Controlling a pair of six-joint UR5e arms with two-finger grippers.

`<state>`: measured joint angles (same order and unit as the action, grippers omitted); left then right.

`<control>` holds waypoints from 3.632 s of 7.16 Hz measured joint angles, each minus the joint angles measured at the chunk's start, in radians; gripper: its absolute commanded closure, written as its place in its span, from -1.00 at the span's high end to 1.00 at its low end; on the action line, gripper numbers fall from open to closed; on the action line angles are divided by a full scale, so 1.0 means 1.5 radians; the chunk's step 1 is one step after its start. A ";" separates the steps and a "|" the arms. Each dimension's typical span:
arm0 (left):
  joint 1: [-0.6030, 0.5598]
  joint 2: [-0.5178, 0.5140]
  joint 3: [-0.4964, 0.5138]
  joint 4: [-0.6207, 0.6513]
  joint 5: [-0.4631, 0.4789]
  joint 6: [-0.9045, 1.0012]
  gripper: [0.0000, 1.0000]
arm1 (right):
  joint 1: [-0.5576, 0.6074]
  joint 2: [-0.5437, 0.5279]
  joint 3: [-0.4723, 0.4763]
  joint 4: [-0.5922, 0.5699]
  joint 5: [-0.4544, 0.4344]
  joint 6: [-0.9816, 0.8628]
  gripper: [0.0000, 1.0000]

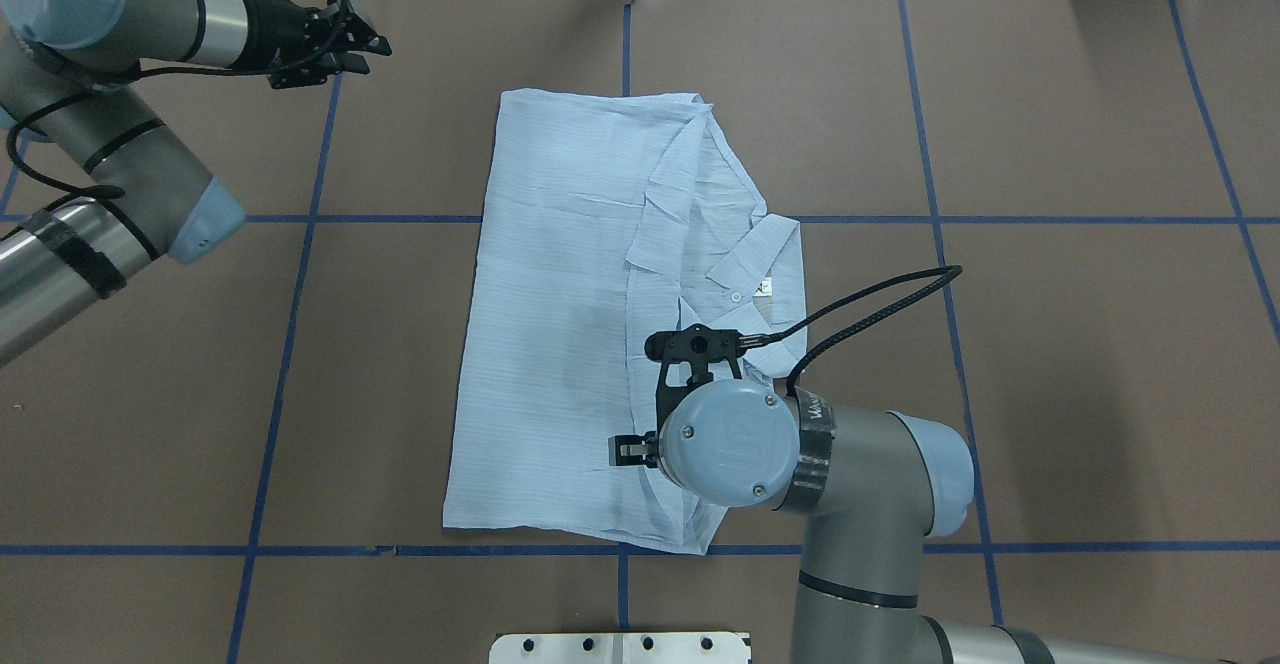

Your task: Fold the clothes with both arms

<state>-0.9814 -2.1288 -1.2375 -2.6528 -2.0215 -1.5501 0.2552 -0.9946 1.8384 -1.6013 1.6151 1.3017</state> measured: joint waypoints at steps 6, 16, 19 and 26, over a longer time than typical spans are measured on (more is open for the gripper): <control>-0.003 0.020 -0.016 -0.004 -0.011 0.000 -0.08 | -0.005 0.059 -0.081 -0.064 0.033 -0.169 1.00; -0.003 0.021 -0.044 0.004 -0.013 -0.004 -0.08 | 0.034 -0.105 0.086 -0.152 0.035 -0.220 1.00; -0.003 0.020 -0.045 0.005 -0.012 -0.008 -0.07 | 0.064 0.009 0.013 -0.141 0.032 -0.218 1.00; 0.001 0.018 -0.051 0.006 -0.013 -0.028 -0.06 | 0.095 0.058 -0.129 -0.082 0.037 -0.231 1.00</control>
<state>-0.9803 -2.1013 -1.3140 -2.6431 -2.0412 -1.5924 0.3970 -0.9079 1.6454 -1.7242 1.6712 0.9555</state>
